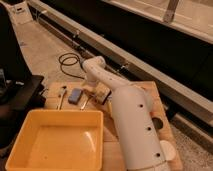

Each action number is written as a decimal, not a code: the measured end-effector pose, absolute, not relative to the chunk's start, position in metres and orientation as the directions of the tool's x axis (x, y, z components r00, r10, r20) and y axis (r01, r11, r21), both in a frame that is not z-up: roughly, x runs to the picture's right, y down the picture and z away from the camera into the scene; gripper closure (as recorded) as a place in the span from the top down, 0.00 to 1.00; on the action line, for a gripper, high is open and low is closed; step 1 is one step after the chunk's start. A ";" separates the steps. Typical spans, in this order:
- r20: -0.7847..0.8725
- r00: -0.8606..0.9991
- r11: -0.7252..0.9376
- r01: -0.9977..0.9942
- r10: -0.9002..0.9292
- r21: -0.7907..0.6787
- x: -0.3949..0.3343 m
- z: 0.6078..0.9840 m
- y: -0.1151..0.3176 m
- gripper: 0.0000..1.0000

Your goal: Place fork in plastic cup

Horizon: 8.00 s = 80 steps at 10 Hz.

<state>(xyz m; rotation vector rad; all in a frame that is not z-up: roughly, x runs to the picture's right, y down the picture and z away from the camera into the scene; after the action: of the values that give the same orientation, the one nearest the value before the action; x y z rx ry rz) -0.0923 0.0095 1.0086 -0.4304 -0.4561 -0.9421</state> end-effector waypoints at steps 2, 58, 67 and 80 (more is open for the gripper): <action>0.545 0.512 0.522 0.839 -0.664 -0.152 -0.090 1.008 0.008 0.41; 0.131 0.897 0.846 0.441 -0.421 -0.299 0.117 0.752 -0.030 0.00; 0.168 0.816 0.762 0.577 -0.553 -0.293 0.122 0.746 -0.021 0.00; 0.134 0.824 0.656 0.526 -0.550 -0.542 0.219 0.630 0.087 0.00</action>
<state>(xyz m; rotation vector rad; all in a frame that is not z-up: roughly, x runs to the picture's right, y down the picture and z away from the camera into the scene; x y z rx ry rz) 0.2187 0.0874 0.6297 -0.6003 0.0436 -0.6102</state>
